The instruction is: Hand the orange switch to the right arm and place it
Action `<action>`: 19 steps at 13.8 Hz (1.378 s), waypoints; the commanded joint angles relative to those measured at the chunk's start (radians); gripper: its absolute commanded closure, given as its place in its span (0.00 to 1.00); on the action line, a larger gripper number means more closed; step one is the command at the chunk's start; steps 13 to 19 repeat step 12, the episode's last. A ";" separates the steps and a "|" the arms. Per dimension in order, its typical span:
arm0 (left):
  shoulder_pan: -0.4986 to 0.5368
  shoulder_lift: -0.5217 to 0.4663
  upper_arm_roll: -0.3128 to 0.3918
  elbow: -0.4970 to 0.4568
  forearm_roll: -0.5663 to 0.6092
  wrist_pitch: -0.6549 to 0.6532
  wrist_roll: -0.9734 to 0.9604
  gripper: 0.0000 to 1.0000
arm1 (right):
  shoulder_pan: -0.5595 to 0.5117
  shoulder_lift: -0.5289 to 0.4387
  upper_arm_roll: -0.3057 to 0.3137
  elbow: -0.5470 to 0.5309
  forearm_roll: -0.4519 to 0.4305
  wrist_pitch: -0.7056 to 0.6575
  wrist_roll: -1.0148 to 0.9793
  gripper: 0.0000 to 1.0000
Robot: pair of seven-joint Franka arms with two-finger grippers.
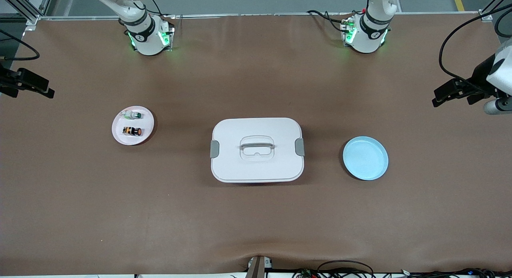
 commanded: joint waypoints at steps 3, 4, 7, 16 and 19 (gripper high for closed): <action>-0.001 0.013 -0.014 0.023 0.035 -0.033 0.039 0.00 | 0.003 -0.010 -0.006 0.008 0.010 -0.005 0.016 0.00; -0.002 0.015 -0.014 0.022 0.035 -0.057 0.032 0.00 | 0.003 -0.010 -0.007 0.008 0.010 -0.005 0.016 0.00; -0.004 0.023 -0.014 0.026 0.034 -0.071 0.032 0.00 | 0.012 -0.010 -0.012 0.008 0.009 -0.005 0.014 0.00; -0.004 0.023 -0.014 0.029 0.032 -0.071 0.031 0.00 | 0.023 -0.010 -0.023 0.008 0.001 -0.007 0.014 0.00; -0.004 0.023 -0.014 0.029 0.032 -0.071 0.031 0.00 | 0.023 -0.010 -0.023 0.008 0.001 -0.007 0.014 0.00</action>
